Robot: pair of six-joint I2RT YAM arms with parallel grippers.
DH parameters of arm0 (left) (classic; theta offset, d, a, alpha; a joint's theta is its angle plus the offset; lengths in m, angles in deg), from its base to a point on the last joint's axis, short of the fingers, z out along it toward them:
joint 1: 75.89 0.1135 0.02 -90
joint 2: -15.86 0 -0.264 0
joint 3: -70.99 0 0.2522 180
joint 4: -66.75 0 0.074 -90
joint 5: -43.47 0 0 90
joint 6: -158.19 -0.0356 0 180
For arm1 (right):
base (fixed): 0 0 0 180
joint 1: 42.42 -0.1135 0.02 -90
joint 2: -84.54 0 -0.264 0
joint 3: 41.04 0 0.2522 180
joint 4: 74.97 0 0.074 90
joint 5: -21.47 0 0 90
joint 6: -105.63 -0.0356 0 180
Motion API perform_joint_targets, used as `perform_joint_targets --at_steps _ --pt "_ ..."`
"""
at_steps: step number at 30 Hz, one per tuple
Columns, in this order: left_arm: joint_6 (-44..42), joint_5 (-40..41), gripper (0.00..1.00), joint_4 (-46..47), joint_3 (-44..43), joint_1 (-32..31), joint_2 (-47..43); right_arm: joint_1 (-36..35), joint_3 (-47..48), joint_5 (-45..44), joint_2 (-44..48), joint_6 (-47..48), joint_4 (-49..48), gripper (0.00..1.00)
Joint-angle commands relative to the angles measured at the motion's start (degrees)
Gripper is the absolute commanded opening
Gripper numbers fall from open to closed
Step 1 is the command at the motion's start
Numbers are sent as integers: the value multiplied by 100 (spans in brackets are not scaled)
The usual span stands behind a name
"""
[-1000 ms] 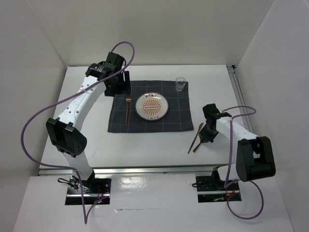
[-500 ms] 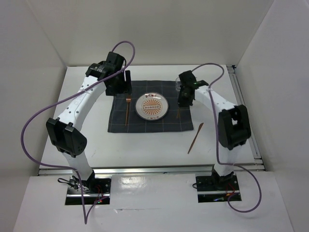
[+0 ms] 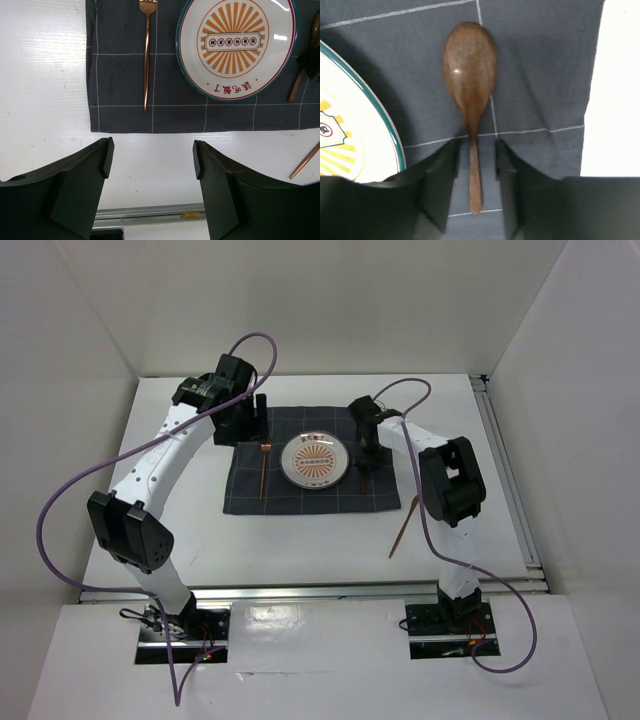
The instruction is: Set the dinner table for one person
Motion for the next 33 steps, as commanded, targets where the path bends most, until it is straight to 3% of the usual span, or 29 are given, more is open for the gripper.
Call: perform_joint_targets --at_steps 1,2,4,5,7,16,20,25,30,33 --pt "-120 10 82 11 21 1 -202 -37 203 -264 468 -81 92 47" --pt "-120 10 82 11 21 1 -202 -37 203 -351 591 -82 144 54" --pt "-120 -52 82 11 -32 1 -202 -37 142 -772 1020 -290 371 56" --pt "-120 -52 82 11 -32 1 -202 -37 -76 -974 1196 -362 373 65" --pt "-120 -104 82 11 -102 1 -202 181 -759 -1090 1870 -468 373 72" --pt "-120 -517 82 195 -85 1 -140 525 -3583 60 3860 -1407 391 72" --pt "-120 -465 82 248 -85 1 -88 525 -4427 491 4107 -1663 -4 64" --pt "-120 -465 82 195 -32 1 -88 525 -4630 492 3880 -1664 -242 61" --pt "-120 -465 82 195 82 1 -88 525 -4841 492 3449 -1602 -698 53" --pt "-120 -465 82 195 82 -51 -88 525 -4921 413 3291 -1672 -822 39"
